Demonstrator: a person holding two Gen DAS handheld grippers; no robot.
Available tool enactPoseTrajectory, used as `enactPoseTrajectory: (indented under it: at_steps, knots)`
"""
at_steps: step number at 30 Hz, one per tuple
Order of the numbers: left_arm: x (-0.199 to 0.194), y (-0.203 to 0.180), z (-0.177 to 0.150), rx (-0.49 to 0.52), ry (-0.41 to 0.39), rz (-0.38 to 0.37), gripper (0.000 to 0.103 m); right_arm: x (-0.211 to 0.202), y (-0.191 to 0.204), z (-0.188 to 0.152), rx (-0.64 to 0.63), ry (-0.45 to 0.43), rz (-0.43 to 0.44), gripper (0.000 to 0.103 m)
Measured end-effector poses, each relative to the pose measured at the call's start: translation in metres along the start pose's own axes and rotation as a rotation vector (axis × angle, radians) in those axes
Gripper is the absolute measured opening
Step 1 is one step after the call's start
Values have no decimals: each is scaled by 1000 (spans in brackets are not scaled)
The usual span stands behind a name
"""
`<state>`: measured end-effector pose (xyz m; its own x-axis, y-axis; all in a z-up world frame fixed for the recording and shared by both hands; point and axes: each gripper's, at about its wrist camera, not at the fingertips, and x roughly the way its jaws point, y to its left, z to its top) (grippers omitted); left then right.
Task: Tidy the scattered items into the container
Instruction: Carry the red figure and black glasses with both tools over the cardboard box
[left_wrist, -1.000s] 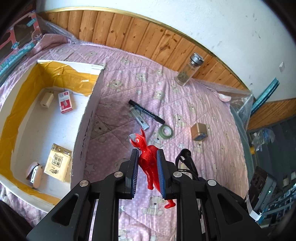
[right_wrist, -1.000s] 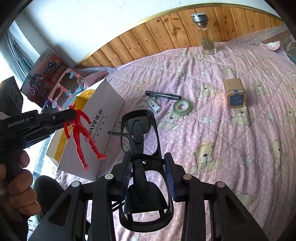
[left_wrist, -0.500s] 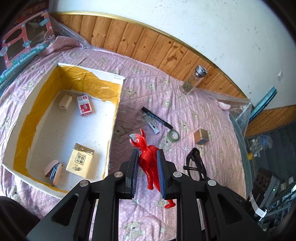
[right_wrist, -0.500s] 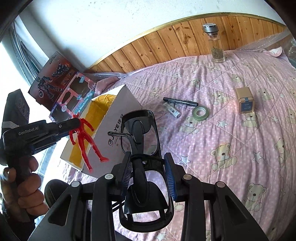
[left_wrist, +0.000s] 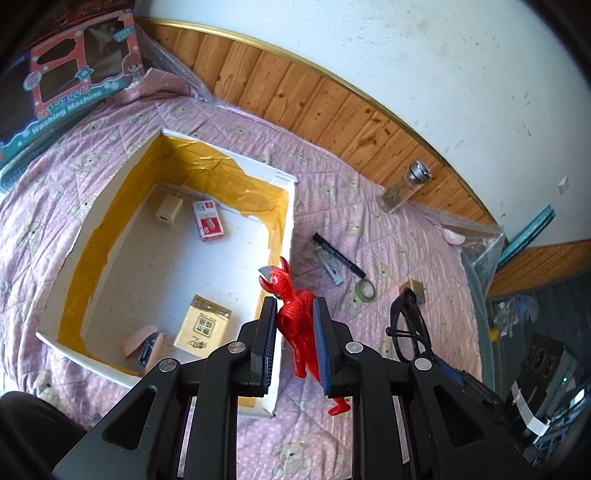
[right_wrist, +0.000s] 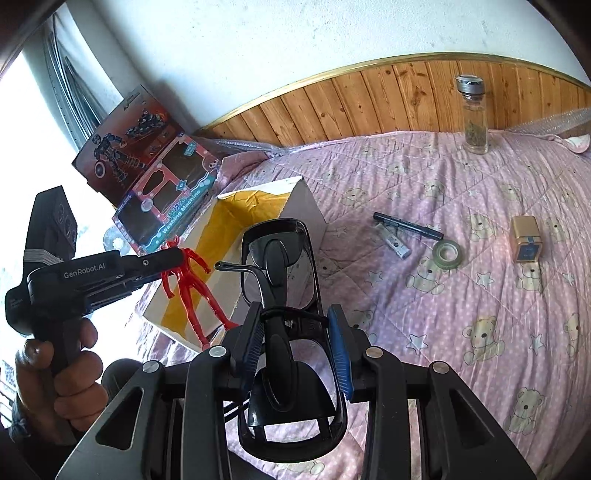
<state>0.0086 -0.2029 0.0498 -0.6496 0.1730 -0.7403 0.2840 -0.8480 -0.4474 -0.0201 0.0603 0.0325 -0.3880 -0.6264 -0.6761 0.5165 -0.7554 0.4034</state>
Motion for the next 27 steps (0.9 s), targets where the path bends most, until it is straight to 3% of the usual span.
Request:
enactPoseTrajectory:
  at_steps: [27]
  knots:
    - [-17, 86, 43, -90, -28, 31, 19, 55, 78, 38, -123, 67, 12, 36]
